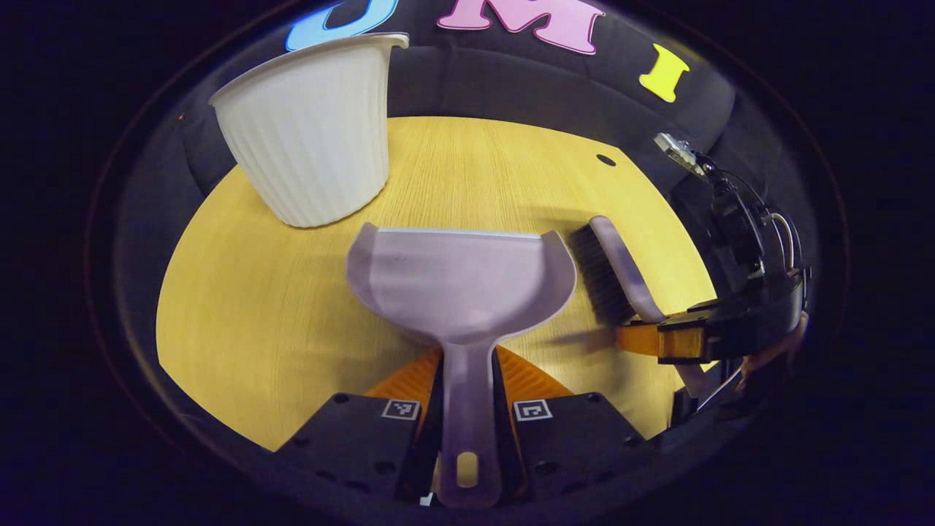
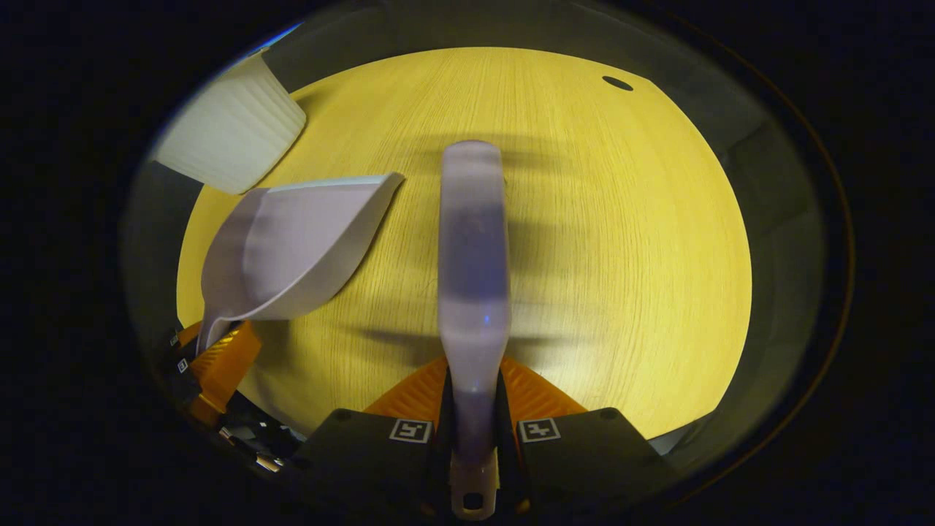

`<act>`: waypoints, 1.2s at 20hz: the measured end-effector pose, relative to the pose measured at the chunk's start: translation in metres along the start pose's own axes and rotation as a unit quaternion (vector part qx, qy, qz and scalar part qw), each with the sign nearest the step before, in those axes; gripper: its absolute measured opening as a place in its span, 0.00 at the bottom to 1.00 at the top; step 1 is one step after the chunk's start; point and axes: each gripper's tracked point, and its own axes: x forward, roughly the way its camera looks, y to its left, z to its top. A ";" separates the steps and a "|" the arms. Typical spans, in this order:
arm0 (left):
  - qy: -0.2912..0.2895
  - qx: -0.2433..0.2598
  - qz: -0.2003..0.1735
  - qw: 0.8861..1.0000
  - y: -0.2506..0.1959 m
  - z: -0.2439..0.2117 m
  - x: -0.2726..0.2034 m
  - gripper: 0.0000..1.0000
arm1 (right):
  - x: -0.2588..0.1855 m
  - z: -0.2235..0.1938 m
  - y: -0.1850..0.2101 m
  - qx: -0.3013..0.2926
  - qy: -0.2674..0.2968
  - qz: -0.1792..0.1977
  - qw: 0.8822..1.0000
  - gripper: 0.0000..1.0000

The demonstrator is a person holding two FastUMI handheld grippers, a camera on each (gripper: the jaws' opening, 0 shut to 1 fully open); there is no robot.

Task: Pick up the small broom and dustpan from the desktop, sweep the trash into the dustpan with the broom, and then empty the trash into the garbage bin.

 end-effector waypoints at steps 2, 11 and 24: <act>0.001 0.007 0.003 1.000 -0.003 0.008 -0.003 0.32 | 0.004 0.003 0.005 0.011 0.008 0.013 1.000 0.29; 0.003 0.026 -0.007 1.000 -0.006 0.014 -0.011 0.57 | -0.003 0.004 0.009 0.018 0.004 0.021 1.000 0.58; -0.313 0.037 -0.027 0.949 0.015 0.086 -0.019 0.70 | -0.251 0.112 0.017 0.039 -0.485 -0.006 0.874 0.95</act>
